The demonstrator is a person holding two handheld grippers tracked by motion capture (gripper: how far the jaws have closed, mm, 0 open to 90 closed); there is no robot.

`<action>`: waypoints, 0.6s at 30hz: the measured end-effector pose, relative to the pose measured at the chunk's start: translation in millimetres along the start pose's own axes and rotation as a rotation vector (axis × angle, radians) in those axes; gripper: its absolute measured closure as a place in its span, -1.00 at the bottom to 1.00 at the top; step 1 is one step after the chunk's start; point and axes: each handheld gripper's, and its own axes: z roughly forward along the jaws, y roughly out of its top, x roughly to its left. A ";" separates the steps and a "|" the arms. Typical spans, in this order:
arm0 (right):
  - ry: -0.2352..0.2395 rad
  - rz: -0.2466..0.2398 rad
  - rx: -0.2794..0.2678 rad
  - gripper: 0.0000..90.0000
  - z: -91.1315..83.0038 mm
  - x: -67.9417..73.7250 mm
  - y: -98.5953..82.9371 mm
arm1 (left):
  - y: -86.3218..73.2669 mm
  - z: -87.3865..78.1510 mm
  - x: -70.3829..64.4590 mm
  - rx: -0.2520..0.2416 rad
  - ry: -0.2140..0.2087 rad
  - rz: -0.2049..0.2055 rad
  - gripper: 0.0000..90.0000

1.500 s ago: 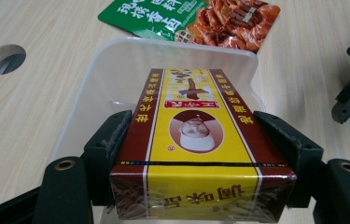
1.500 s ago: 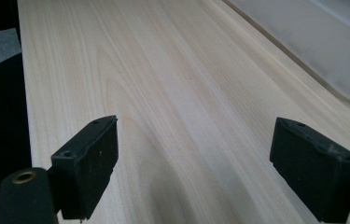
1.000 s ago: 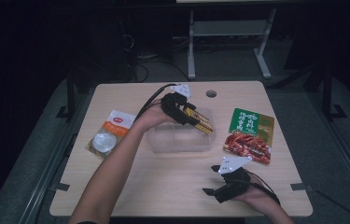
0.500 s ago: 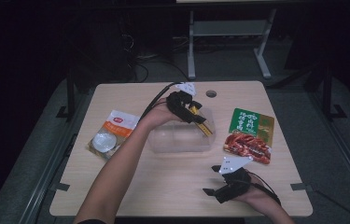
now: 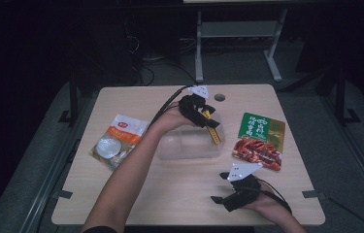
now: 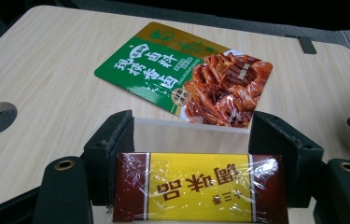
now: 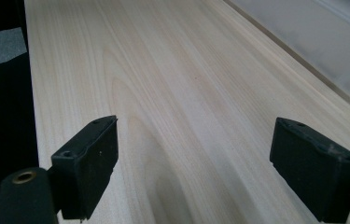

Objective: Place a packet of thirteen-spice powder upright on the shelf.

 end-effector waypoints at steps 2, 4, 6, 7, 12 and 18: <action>0.000 -0.003 -0.001 -0.67 -0.1 -0.2 -0.2 | 1.0 4.9 -0.9 0.007 -0.003 -0.001 -0.31; 0.000 -0.006 -0.002 -0.67 -0.2 -0.5 -0.3 | 1.4 7.2 -1.0 0.012 -0.005 0.001 -0.31; 0.001 -0.007 -0.002 -0.67 -0.4 -0.7 -0.4 | 2.2 13.2 -0.4 0.017 -0.012 -0.003 -0.31; 0.001 -0.007 -0.002 -0.67 -0.4 -0.7 -0.4 | 2.2 14.9 -0.4 0.020 -0.014 -0.008 -0.31; 0.005 -0.006 0.000 -0.67 -0.4 -0.7 -0.6 | 1.1 23.8 -0.1 0.036 -0.023 -0.009 -0.31; 0.007 -0.004 -0.001 -0.67 -0.6 -1.1 -0.7 | 0.2 28.8 0.2 0.046 -0.029 -0.006 -0.31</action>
